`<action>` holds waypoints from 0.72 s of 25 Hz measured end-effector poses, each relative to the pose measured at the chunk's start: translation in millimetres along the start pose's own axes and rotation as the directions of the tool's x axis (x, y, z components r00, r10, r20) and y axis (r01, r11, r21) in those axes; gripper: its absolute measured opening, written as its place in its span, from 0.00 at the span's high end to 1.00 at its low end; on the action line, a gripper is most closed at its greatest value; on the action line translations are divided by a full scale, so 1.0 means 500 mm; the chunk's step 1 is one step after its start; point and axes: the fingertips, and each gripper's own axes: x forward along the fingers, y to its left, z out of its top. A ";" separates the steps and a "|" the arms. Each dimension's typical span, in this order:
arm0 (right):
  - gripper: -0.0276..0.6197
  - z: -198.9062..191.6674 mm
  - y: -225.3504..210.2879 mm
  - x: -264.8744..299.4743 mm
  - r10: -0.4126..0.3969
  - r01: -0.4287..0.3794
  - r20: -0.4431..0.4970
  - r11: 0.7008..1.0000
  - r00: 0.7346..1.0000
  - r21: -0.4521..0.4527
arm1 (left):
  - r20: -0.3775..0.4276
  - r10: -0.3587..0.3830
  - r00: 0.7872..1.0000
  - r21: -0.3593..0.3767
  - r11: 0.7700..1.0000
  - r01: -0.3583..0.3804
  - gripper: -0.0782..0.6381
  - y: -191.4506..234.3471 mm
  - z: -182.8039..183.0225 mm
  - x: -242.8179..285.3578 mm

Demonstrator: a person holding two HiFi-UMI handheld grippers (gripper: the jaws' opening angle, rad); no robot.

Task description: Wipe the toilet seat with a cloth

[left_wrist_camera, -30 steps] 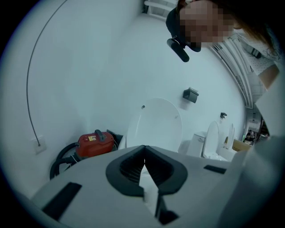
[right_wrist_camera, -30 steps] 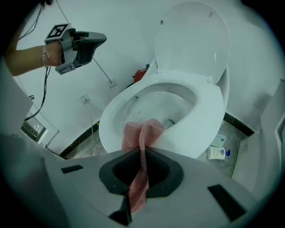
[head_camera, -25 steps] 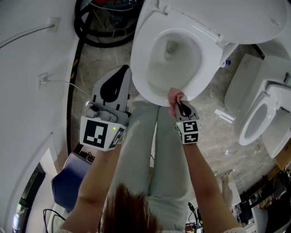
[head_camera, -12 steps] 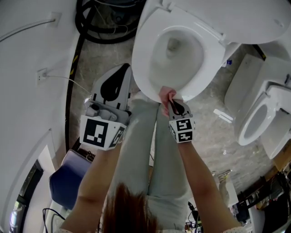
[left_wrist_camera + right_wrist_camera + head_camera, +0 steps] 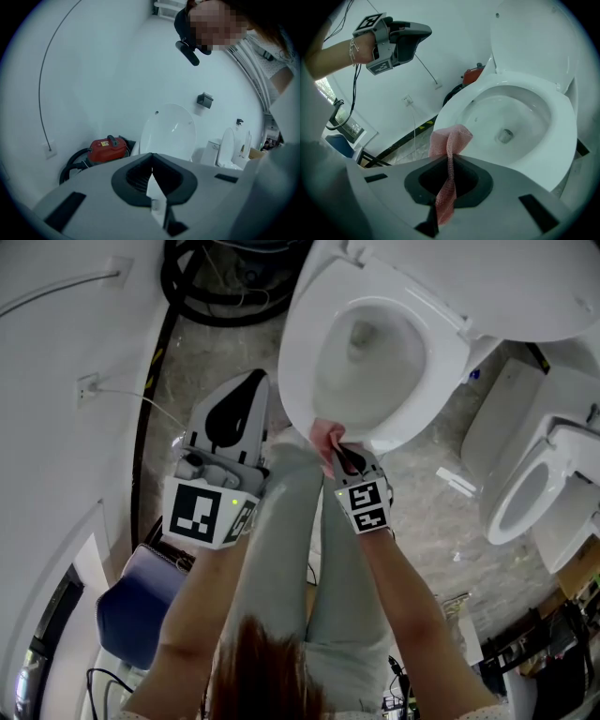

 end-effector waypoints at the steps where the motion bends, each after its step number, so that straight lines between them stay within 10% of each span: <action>1: 0.91 0.003 0.003 0.003 0.005 -0.005 -0.003 1.000 1.000 -0.009 | 0.000 0.003 1.000 -0.001 1.000 -0.003 0.89 0.003 0.000 0.000; 11: 0.92 0.025 0.024 0.028 0.072 -0.078 -0.049 0.986 0.996 -0.145 | -0.001 0.030 1.000 -0.010 0.999 -0.030 0.89 0.026 -0.008 0.000; 18: 0.92 0.047 0.041 0.049 0.134 -0.167 -0.113 0.917 0.985 -0.363 | -0.002 0.047 0.999 -0.016 0.999 -0.047 0.89 0.031 -0.010 0.000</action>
